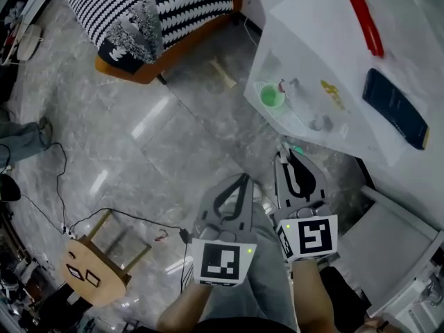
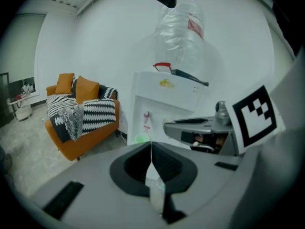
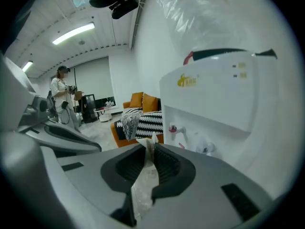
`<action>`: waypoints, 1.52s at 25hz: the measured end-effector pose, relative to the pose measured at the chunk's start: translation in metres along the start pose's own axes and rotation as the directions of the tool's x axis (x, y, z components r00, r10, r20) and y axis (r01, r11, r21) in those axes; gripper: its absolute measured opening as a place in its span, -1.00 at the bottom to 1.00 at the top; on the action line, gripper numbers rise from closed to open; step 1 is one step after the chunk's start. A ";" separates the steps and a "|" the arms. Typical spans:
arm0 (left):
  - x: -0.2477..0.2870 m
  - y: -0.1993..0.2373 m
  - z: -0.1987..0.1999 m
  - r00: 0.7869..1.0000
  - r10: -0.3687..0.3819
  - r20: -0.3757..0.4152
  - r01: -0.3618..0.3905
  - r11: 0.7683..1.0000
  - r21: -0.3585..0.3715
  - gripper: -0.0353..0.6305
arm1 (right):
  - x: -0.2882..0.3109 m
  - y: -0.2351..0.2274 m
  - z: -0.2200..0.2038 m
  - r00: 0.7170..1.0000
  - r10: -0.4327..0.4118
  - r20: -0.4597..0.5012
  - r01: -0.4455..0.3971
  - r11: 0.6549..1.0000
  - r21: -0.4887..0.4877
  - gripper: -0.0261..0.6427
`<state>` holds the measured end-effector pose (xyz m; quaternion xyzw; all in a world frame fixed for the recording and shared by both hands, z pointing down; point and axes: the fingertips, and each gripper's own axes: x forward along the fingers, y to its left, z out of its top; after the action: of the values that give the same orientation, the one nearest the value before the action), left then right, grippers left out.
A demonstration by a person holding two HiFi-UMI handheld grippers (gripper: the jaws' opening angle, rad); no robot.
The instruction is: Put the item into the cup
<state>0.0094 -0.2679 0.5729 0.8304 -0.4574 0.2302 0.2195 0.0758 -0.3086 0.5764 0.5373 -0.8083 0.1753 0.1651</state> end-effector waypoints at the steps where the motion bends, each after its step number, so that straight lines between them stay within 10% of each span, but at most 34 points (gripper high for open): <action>1: 0.006 0.003 -0.005 1.000 0.006 -0.001 -0.006 1.000 0.002 -0.85 | 0.009 -0.004 -0.006 1.000 -0.003 0.001 0.003 1.000 -0.002 -0.74; 9: 0.029 0.011 -0.050 0.999 -0.002 -0.040 -0.002 0.996 -0.088 -0.85 | 0.062 -0.027 -0.046 0.999 -0.036 -0.017 0.036 0.999 -0.021 -0.74; 38: 0.042 0.016 -0.080 0.992 -0.047 -0.115 0.041 0.998 -0.058 -0.85 | 0.172 -0.070 -0.077 0.975 -0.208 -0.078 0.188 0.959 -0.211 -0.74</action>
<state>0.0009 -0.2572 0.6637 0.8192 -0.4315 0.2606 0.2735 0.0831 -0.4379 0.7307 0.5865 -0.7549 0.1012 0.2756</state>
